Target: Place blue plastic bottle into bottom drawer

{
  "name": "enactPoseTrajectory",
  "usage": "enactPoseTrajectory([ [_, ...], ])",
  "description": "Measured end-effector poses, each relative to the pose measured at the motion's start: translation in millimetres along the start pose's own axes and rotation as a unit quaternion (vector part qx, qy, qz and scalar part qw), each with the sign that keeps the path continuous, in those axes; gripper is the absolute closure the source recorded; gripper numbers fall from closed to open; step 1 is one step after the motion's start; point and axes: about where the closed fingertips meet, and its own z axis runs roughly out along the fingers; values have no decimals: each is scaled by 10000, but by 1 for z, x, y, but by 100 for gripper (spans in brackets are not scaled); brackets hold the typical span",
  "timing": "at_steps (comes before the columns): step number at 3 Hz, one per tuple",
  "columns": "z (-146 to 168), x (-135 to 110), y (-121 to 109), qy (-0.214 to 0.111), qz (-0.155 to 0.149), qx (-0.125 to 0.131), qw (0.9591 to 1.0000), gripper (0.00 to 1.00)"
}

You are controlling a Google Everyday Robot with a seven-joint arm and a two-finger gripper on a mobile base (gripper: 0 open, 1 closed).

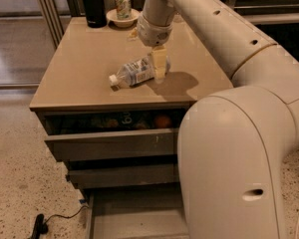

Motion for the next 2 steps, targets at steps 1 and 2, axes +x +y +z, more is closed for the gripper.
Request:
enactPoseTrajectory([
  [1, 4, 2, 2, 20, 43, -125, 9999, 0],
  [2, 7, 3, 3, 74, 54, -210, 9997, 0],
])
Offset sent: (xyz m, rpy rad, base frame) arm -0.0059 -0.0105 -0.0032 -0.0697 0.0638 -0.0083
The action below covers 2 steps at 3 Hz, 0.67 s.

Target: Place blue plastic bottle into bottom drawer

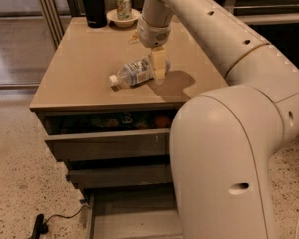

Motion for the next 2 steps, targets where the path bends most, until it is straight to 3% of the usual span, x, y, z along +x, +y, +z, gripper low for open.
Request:
enactPoseTrajectory([
  [2, 3, 1, 2, 18, -8, -88, 10000, 4],
])
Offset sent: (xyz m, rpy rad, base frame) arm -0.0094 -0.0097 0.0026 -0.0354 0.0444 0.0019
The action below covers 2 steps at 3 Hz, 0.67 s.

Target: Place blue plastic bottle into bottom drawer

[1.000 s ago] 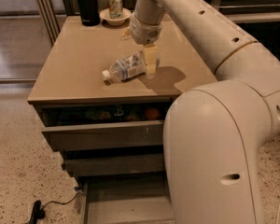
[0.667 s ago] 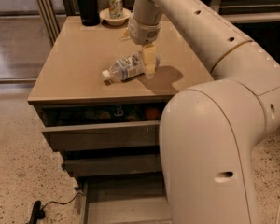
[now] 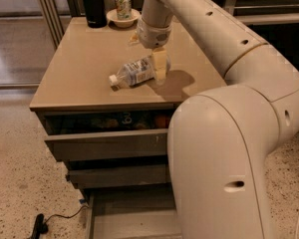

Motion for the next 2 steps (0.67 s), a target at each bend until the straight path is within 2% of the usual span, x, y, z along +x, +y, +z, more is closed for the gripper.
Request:
enactPoseTrajectory([
  [1, 1, 1, 1, 6, -29, -45, 10000, 34],
  [2, 1, 1, 1, 6, -29, -44, 10000, 58],
])
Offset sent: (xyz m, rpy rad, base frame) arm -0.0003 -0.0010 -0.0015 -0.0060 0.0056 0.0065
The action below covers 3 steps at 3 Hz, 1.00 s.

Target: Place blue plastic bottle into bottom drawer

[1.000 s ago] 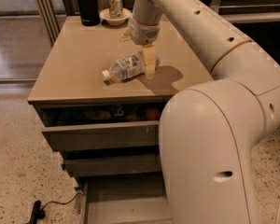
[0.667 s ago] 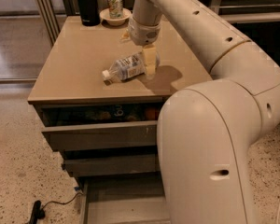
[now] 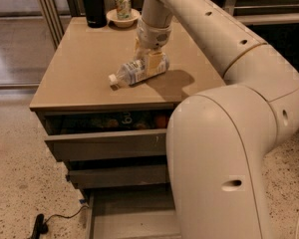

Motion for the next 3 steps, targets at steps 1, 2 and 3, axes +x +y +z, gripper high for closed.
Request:
enactPoseTrajectory([
  [1, 0, 0, 0, 0, 0, 0, 10000, 80],
  [2, 0, 0, 0, 0, 2, 3, 10000, 100],
  [3, -4, 2, 2, 5, 31, 34, 10000, 100],
])
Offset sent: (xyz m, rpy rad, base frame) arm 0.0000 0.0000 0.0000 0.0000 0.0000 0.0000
